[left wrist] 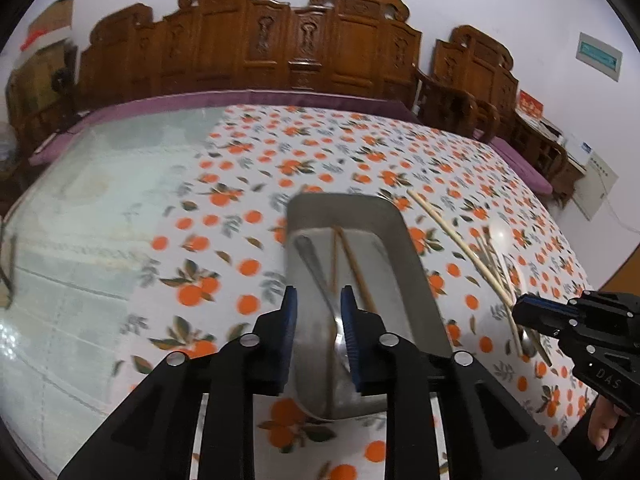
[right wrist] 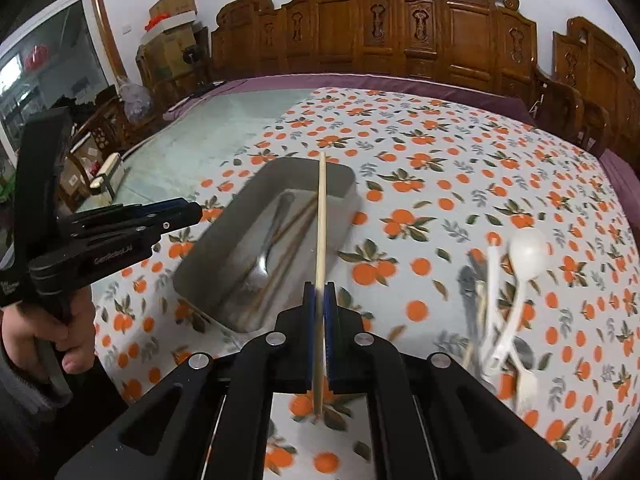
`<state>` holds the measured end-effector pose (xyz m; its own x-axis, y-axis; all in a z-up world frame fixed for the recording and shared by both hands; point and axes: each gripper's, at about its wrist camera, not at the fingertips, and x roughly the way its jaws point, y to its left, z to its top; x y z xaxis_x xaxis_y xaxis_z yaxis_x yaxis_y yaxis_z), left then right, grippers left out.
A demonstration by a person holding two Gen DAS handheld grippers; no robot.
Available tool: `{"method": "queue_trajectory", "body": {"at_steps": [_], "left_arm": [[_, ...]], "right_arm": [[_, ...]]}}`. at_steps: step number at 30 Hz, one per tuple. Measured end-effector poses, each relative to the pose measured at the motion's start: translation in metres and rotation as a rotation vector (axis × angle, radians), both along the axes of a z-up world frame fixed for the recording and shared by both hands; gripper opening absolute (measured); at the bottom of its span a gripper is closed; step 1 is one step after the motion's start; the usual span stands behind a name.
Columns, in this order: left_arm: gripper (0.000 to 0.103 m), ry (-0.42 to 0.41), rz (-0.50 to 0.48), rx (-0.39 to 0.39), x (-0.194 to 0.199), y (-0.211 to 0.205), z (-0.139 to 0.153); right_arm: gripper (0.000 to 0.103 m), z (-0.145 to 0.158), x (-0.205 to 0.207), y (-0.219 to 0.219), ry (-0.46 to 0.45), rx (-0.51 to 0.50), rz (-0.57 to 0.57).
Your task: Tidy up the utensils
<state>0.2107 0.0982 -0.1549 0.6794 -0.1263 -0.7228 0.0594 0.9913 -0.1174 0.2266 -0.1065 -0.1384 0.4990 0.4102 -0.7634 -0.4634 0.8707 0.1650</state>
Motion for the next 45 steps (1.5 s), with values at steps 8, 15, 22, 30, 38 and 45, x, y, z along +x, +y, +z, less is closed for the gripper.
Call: {"method": "queue_trajectory", "body": {"at_steps": [8, 15, 22, 30, 38, 45], "left_arm": [[0.056, -0.013, 0.048, 0.008, 0.002, 0.029, 0.006], [0.083, -0.035, 0.075, 0.041, 0.002, 0.038, 0.011], [0.085, -0.032, 0.088, 0.035, 0.002, 0.042, 0.012], [0.085, -0.035, 0.090, 0.026, 0.001, 0.039, 0.014], [0.085, -0.058, 0.047, 0.002, -0.005, 0.017, 0.018], [0.085, -0.075, -0.017, -0.031, -0.010, -0.019, 0.022]], "right_arm": [[0.006, -0.010, 0.021, 0.035, 0.059, 0.047, 0.007], [0.006, -0.029, 0.043, 0.058, 0.128, 0.064, -0.007], [0.006, -0.046, 0.058, 0.071, 0.167, 0.063, -0.014], [0.008, -0.043, 0.054, 0.068, 0.150, 0.099, 0.051], [0.008, -0.010, 0.036, 0.030, 0.054, 0.095, 0.061], [0.008, 0.022, 0.015, -0.036, -0.040, 0.048, 0.013]]}}
